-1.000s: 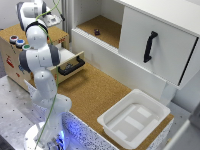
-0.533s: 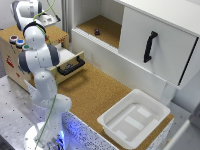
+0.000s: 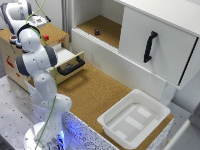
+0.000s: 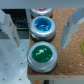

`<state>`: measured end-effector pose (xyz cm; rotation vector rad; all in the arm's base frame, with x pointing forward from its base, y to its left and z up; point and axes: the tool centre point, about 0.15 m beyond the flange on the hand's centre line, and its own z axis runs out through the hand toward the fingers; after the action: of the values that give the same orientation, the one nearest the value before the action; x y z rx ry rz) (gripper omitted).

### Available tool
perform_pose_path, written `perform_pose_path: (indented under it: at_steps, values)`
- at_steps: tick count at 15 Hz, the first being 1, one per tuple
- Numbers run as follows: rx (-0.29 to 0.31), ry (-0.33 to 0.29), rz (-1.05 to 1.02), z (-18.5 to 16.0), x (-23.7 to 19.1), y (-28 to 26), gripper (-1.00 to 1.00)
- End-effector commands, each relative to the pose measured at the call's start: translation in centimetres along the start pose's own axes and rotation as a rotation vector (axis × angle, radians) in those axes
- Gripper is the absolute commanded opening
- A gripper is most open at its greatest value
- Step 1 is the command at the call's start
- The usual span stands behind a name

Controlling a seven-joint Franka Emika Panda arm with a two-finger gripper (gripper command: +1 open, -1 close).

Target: Push the green button to turn on the green light

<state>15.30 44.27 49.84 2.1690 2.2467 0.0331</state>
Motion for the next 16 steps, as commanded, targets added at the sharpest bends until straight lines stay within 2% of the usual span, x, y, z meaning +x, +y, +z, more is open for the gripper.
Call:
perform_pose_path:
  at_steps: [1,4,6,8,10,14,16]
  values:
    - [0.021,0.163,-0.121,3.1,-2.2,-2.1,-1.0]
    - [-0.026,0.155,-0.095,3.4,-1.5,-1.2,-1.0]
    - [-0.089,0.108,-0.087,4.3,-1.2,-0.7,-1.0]
    - [-0.103,0.084,-0.077,5.0,-1.1,-0.2,-1.0]
    - [-0.1,0.065,-0.067,5.6,-1.1,-0.1,-1.0]
    - [-0.066,0.079,-0.02,7.4,-0.7,0.7,-1.0]
    - [-0.082,0.098,-0.012,5.6,-0.9,0.9,-1.0]
